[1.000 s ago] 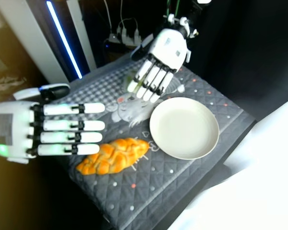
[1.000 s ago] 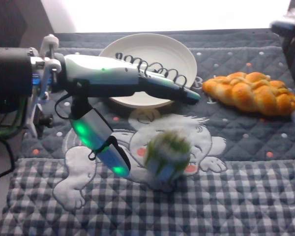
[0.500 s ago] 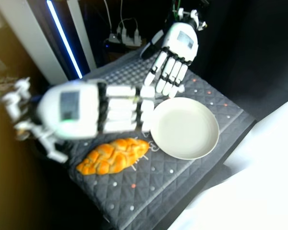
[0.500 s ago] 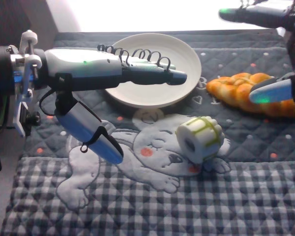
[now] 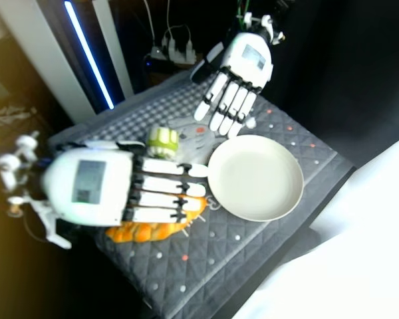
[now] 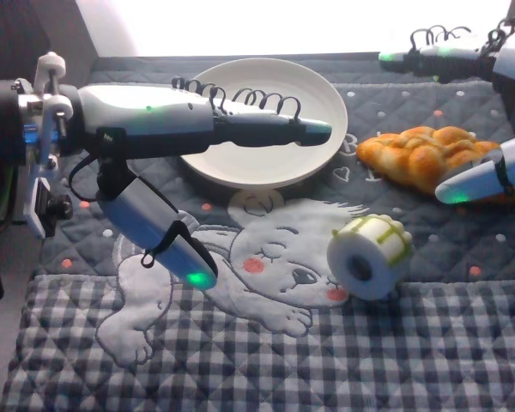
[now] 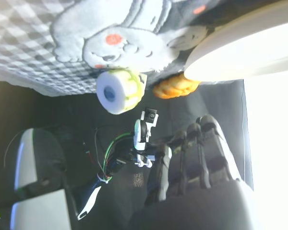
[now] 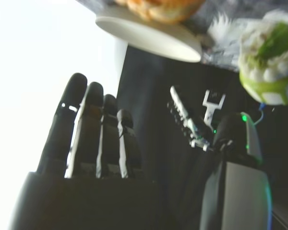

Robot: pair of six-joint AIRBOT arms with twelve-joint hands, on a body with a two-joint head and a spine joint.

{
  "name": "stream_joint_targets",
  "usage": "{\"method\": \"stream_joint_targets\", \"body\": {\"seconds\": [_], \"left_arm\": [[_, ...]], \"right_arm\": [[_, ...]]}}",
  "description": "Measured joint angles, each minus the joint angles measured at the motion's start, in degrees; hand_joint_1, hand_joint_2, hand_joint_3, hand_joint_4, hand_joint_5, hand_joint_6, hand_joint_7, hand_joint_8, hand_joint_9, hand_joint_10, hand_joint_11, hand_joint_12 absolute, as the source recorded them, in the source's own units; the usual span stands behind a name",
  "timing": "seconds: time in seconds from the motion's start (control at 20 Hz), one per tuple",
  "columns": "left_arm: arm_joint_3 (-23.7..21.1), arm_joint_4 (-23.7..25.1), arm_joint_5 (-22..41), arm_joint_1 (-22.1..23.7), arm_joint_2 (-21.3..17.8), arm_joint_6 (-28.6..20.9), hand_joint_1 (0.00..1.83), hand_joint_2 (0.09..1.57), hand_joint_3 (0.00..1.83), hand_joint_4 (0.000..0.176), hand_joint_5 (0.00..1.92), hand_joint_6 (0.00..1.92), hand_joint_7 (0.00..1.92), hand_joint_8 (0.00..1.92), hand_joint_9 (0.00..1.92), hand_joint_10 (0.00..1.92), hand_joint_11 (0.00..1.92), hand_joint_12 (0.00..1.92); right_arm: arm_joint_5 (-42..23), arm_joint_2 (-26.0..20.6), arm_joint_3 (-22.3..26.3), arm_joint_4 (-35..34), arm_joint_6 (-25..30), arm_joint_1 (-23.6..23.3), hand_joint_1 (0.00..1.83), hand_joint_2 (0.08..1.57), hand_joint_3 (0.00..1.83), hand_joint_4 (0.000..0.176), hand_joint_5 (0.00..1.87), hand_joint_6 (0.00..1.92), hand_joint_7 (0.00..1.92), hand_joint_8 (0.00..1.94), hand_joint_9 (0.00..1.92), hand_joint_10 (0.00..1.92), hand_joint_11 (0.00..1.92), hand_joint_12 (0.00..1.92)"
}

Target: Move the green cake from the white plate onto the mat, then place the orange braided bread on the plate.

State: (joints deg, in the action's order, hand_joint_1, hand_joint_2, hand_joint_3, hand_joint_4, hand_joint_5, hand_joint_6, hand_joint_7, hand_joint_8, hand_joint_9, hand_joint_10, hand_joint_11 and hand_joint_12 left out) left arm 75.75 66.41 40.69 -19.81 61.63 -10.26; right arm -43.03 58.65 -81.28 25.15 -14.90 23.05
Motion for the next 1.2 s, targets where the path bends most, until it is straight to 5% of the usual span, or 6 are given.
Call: {"method": "stream_joint_targets", "body": {"seconds": [0.1, 0.2, 0.6, 0.95, 1.1, 1.2], "left_arm": [[-0.1, -0.1, 0.2, 0.0, 0.0, 0.0, 0.9, 0.77, 0.0, 0.13, 0.02, 0.0, 0.05, 0.0, 0.06, 0.0, 0.08, 0.04], [-0.2, 0.0, 0.2, 0.0, 0.0, 0.0, 0.86, 0.77, 0.0, 0.121, 0.02, 0.01, 0.06, 0.01, 0.08, 0.01, 0.1, 0.05], [-0.7, -0.1, 0.4, 0.1, 0.0, 0.5, 0.9, 0.8, 0.0, 0.081, 0.04, 0.01, 0.06, 0.0, 0.07, 0.0, 0.11, 0.05], [-0.9, -0.3, 0.5, 0.1, 0.0, 0.5, 0.87, 0.8, 0.0, 0.085, 0.03, 0.0, 0.04, 0.0, 0.06, 0.0, 0.13, 0.05], [-0.9, -0.4, 0.5, 0.1, 0.0, 0.5, 0.93, 0.79, 0.0, 0.078, 0.04, 0.01, 0.08, 0.02, 0.1, 0.01, 0.14, 0.05], [-0.9, -0.5, 0.5, 0.1, 0.0, 0.6, 0.92, 0.8, 0.0, 0.082, 0.05, 0.01, 0.06, 0.0, 0.08, 0.0, 0.13, 0.04]], "right_arm": [[2.1, 0.9, -1.3, 0.0, 0.0, 0.0, 0.71, 0.73, 0.0, 0.003, 0.2, 0.0, 0.32, 0.01, 0.35, 0.0, 0.11, 0.79], [4.6, 2.3, -2.9, 0.0, 0.0, -0.1, 0.73, 0.72, 0.0, 0.07, 0.2, 0.0, 0.29, 0.0, 0.3, 0.0, 0.14, 0.8], [10.8, 5.5, -6.1, 1.5, 0.0, -0.2, 0.92, 0.64, 0.0, 0.083, 0.28, 0.01, 0.23, 0.0, 0.2, 0.0, 0.05, 0.77], [13.4, 6.3, -7.3, 1.5, 0.7, -0.2, 1.21, 0.79, 0.01, 0.0, 0.7, 0.01, 0.76, 0.02, 0.74, 0.06, 0.34, 0.84], [12.3, 6.4, -7.3, 0.8, 0.7, -0.4, 1.3, 1.04, 0.0, 0.0, 1.17, 0.37, 1.17, 0.9, 1.34, 0.35, 0.83, 1.29], [11.9, 6.4, -7.3, 0.9, 0.4, -0.7, 1.39, 1.0, 0.0, 0.0, 1.3, 0.14, 1.31, 0.4, 1.22, 0.85, 0.92, 1.17]]}}
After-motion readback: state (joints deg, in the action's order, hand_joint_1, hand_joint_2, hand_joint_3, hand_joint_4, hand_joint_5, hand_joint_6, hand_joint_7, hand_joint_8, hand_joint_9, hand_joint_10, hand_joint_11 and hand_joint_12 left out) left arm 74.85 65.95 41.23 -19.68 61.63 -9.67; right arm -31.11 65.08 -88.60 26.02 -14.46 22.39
